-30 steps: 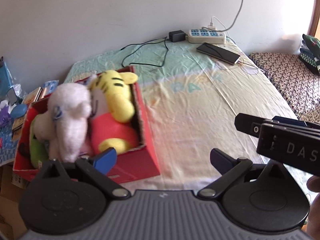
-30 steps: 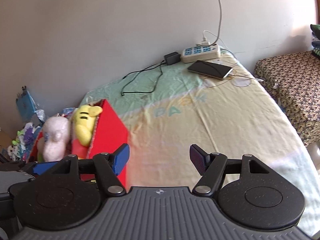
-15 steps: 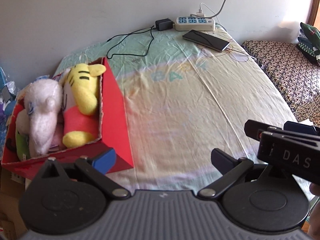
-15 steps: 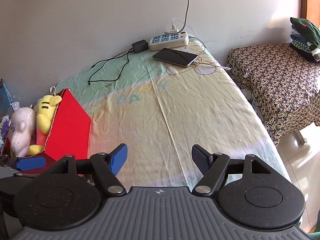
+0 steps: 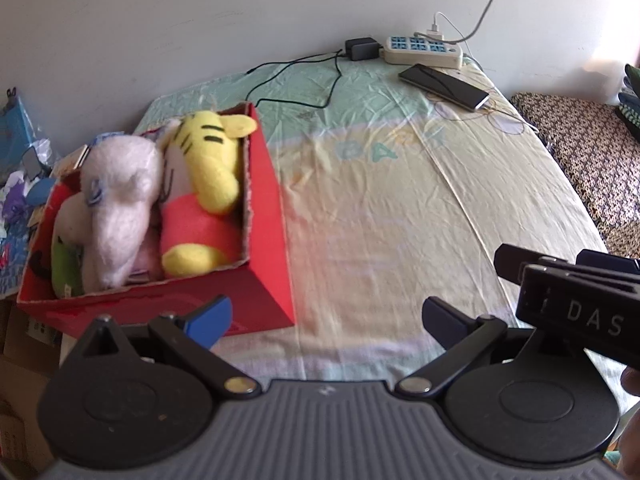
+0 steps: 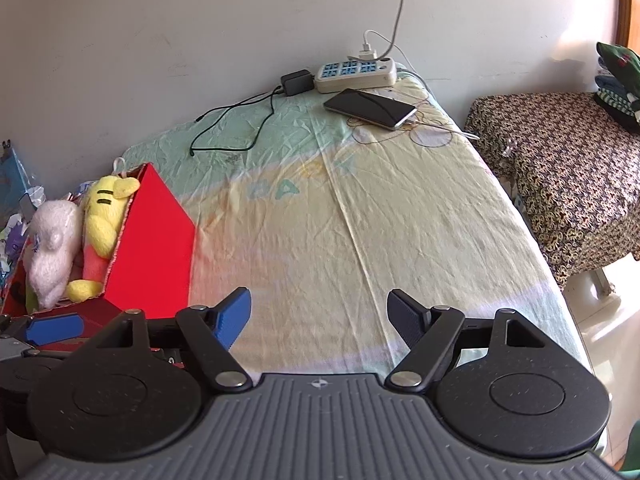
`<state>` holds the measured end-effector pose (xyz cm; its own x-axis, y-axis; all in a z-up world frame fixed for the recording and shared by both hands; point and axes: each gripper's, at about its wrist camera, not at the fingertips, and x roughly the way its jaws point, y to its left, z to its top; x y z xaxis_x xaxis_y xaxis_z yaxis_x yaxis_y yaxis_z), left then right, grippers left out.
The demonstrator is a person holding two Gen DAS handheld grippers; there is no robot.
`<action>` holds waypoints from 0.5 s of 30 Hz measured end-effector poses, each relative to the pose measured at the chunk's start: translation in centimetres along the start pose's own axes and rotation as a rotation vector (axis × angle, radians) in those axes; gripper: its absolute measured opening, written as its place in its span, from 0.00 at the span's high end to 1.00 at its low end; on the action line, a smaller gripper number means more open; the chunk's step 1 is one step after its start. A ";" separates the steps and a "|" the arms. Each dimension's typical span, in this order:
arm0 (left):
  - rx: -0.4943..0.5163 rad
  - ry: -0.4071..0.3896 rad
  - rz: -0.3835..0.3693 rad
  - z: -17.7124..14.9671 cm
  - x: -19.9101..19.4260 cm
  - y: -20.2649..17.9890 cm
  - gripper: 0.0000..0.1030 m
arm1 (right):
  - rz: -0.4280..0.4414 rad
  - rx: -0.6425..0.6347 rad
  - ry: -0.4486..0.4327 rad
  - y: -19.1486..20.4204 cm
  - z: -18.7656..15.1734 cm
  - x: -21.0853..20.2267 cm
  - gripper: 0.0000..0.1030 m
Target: Organize objects
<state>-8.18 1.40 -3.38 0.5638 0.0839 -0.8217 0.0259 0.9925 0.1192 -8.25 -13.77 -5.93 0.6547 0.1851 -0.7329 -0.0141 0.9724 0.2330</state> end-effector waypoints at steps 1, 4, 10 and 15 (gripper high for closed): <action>-0.005 -0.003 0.002 0.0 -0.1 0.4 0.01 | 0.003 -0.009 -0.002 0.5 0.2 0.0 0.24; -0.017 -0.012 0.013 0.2 -0.5 1.9 0.01 | 0.018 -0.029 -0.010 1.9 0.6 -0.2 0.24; -0.045 -0.012 0.050 0.4 -0.4 5.1 0.01 | 0.035 -0.059 -0.017 5.4 1.3 -0.4 0.23; -0.058 -0.009 0.057 0.6 -0.6 8.0 0.01 | 0.057 -0.071 -0.010 8.2 1.5 -0.1 0.23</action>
<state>-7.81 9.21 -1.62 0.5707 0.1401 -0.8091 -0.0541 0.9896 0.1332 -7.28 -6.06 -3.03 0.6590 0.2388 -0.7132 -0.1047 0.9681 0.2275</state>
